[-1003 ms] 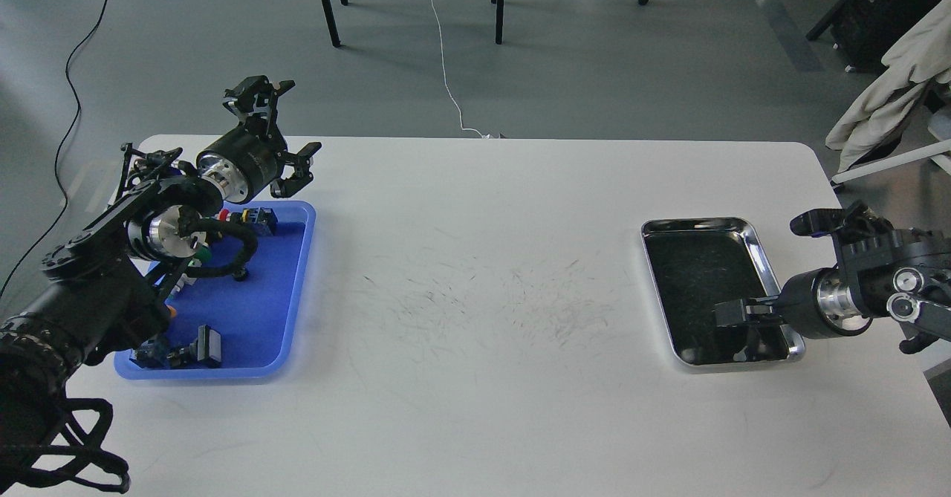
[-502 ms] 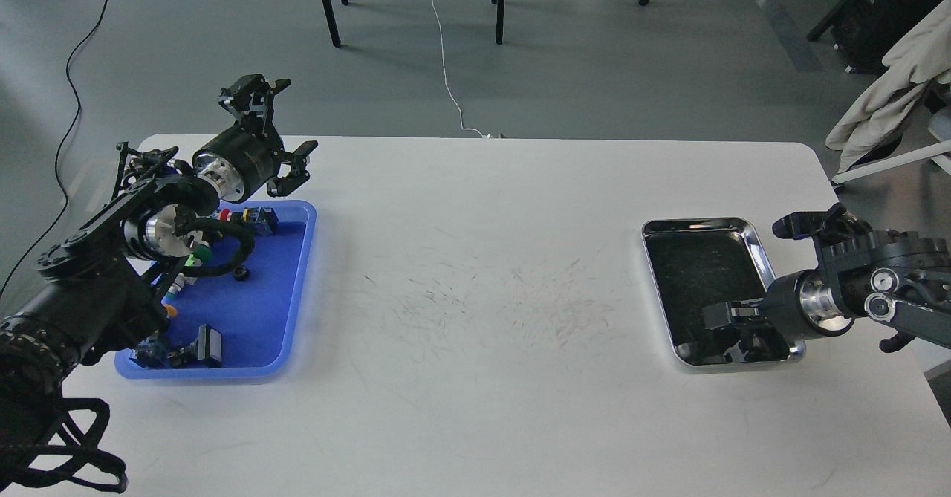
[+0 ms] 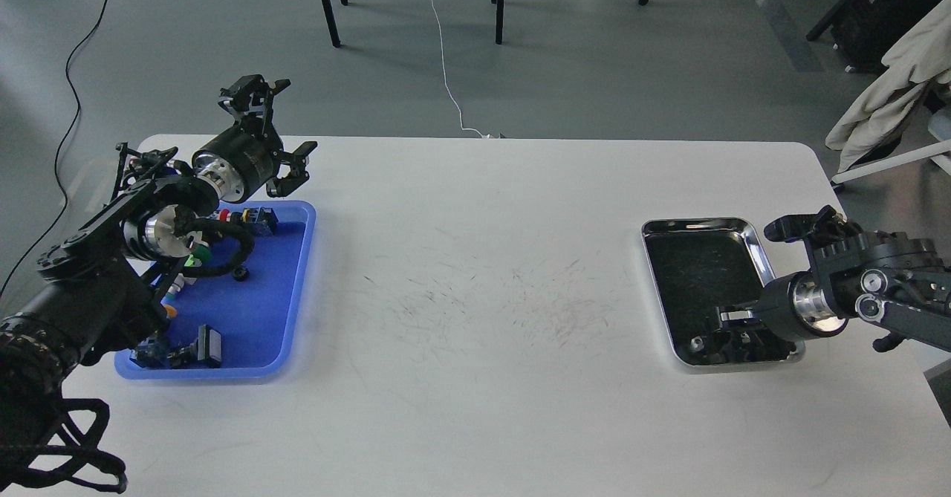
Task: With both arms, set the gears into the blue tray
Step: 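Lift the black part and carry it toward the table center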
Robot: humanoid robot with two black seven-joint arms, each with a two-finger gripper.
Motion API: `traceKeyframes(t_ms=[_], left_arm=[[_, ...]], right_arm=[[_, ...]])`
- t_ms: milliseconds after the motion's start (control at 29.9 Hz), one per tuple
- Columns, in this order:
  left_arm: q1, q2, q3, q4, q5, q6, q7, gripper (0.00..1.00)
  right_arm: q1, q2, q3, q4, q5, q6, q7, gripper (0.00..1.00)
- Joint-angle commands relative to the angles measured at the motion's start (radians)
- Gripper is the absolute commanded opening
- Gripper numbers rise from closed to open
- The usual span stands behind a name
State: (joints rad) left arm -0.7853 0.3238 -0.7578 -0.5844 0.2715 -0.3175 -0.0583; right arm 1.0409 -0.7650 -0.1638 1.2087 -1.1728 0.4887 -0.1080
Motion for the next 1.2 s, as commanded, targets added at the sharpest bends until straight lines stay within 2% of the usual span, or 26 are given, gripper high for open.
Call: traceKeyframes(t_ms=[0, 334, 468, 602, 836, 936, 1170], left_arm=[[0.000, 0.000, 0.000, 0.000, 0.000, 0.000, 0.000, 0.98], [0.000, 0.001, 0.000, 0.000, 0.000, 0.000, 0.000, 0.98], [0.000, 0.003, 0.000, 0.000, 0.000, 0.000, 0.000, 0.98], [0.000, 0.003, 0.000, 0.000, 0.000, 0.000, 0.000, 0.98], [-0.003, 0.006, 0.000, 0.000, -0.001, 0.000, 0.000, 0.98], [-0.003, 0.009, -0.002, 0.000, -0.001, 0.000, 0.000, 0.98], [0.000, 0.012, -0.002, 0.000, -0.001, 0.000, -0.001, 0.98]], right_arm=[[0.011, -0.002, -0.003, 0.002, 0.001, 0.000, 0.004, 0.02], [0.062, -0.013, -0.003, 0.020, 0.008, 0.000, 0.005, 0.02], [0.213, -0.054, -0.005, 0.129, 0.060, 0.000, 0.004, 0.02], [0.367, -0.030, -0.006, 0.152, 0.231, 0.000, 0.002, 0.02], [0.516, 0.246, -0.049, 0.109, 0.409, -0.010, 0.005, 0.02], [0.516, 0.399, -0.051, 0.034, 0.427, -0.074, 0.002, 0.02], [0.449, 0.748, -0.056, -0.207, 0.450, -0.111, 0.002, 0.02]])
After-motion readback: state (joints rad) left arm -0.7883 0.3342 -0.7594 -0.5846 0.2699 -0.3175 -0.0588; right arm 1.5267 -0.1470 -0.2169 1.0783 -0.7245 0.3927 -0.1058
